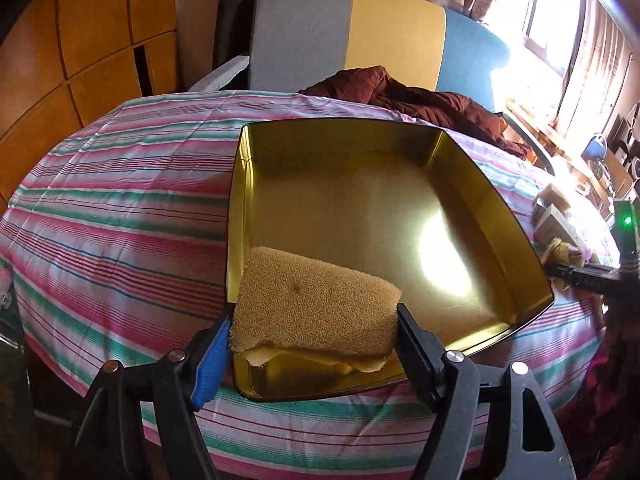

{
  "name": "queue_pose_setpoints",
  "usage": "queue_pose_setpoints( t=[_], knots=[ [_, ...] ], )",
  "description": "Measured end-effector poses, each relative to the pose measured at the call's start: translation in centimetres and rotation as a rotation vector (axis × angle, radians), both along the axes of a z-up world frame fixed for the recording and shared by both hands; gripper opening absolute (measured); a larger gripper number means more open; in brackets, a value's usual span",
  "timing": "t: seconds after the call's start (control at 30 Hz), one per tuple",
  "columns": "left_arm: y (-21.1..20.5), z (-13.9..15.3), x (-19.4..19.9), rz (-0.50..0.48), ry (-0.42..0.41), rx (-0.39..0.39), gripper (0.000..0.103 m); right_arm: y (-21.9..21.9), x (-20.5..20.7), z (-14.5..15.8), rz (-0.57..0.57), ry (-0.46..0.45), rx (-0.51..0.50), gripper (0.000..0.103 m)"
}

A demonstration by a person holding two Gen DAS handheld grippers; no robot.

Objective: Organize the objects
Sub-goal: 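Carry the yellow sponge into the gold tray with the left tool, then place the yellow knitted pouch in the gold tray with the right tool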

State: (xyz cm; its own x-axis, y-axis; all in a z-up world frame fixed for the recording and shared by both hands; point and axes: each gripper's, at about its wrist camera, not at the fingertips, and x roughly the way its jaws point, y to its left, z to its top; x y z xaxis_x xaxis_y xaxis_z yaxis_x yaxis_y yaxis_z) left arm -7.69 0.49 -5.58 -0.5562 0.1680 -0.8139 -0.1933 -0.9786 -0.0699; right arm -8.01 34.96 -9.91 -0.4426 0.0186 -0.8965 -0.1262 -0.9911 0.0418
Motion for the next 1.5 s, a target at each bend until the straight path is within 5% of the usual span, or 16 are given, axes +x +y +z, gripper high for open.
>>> queue_pose_setpoints(
  t=[0.43, 0.73, 1.1, 1.3, 1.5],
  knots=[
    [-0.7, 0.0, 0.5, -0.01, 0.004, 0.003, 0.085, -0.7, 2.1, 5.0, -0.016, 0.156, -0.049, 0.055],
    [-2.1, 1.2, 1.3, 0.038, 0.046, 0.032, 0.086, -9.6, 2.2, 8.7, 0.148, 0.244, -0.093, 0.056],
    [-3.4, 3.3, 3.2, 0.094, 0.131, -0.014, 0.086, -18.7, 0.5, 5.9, 0.273, 0.184, -0.15, 0.059],
    [-3.6, 3.6, 3.5, 0.103, 0.144, -0.024, 0.086, -20.1, 0.7, 5.3, 0.301, 0.172, -0.178, 0.083],
    [-3.1, 4.1, 3.7, 0.109, 0.162, -0.042, 0.085, -19.7, 1.6, 5.6, 0.288, 0.183, -0.17, 0.084]
  ],
)
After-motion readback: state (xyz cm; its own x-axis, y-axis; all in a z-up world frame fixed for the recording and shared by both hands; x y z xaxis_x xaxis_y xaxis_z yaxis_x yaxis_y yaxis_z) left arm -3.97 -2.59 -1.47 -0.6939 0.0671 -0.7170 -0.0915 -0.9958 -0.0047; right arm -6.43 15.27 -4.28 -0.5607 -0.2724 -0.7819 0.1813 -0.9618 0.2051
